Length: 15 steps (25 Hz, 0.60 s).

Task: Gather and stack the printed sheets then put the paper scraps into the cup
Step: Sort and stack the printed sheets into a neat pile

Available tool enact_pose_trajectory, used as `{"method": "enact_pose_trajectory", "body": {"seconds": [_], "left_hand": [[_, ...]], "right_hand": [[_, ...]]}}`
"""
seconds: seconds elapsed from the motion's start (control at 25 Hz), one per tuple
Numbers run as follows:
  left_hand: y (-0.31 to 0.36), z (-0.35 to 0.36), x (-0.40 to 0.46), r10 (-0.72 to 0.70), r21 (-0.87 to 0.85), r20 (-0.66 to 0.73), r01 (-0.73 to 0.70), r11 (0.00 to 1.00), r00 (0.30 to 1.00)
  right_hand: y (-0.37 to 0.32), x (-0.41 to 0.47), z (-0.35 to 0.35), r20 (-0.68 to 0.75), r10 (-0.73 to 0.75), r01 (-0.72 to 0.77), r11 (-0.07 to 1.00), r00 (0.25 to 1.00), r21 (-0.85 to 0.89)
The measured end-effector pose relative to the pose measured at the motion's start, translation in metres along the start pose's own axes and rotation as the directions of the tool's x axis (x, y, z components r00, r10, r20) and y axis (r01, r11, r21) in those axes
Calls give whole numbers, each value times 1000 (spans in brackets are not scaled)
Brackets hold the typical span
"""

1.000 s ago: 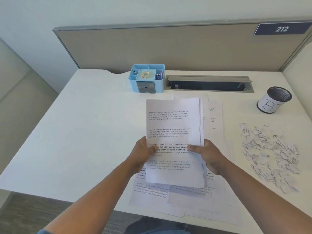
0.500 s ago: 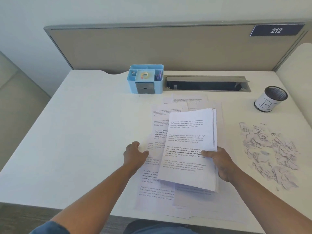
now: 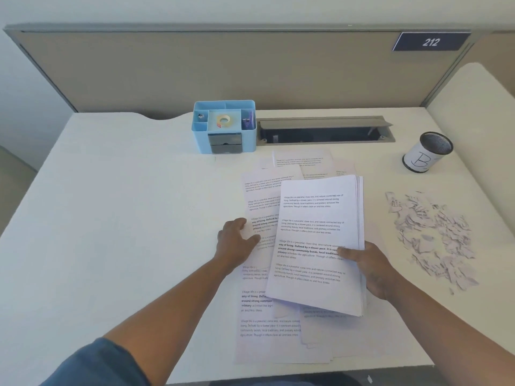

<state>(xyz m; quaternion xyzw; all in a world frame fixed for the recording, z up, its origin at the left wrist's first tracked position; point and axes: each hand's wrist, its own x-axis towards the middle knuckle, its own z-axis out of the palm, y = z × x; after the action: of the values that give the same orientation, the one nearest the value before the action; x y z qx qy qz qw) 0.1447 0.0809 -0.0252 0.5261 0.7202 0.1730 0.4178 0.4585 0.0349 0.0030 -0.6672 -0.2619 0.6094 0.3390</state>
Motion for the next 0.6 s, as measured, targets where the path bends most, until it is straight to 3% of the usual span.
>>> {"method": "enact_pose_trajectory", "body": {"seconds": [0.2, 0.44, 0.6], "left_hand": [[7, 0, 27, -146, -179, -35, 137, 974, 989], [10, 0, 31, -161, -151, -8, 158, 976, 987], [14, 1, 34, -215, -233, -4, 208, 950, 977]], "right_hand": [[-10, 3, -9, 1, -17, 17, 999, 1000, 45], [-22, 31, -20, 47, 0, -2, 999, 999, 48], [-34, 57, -32, 142, 7, -8, 1000, 990, 8]]}}
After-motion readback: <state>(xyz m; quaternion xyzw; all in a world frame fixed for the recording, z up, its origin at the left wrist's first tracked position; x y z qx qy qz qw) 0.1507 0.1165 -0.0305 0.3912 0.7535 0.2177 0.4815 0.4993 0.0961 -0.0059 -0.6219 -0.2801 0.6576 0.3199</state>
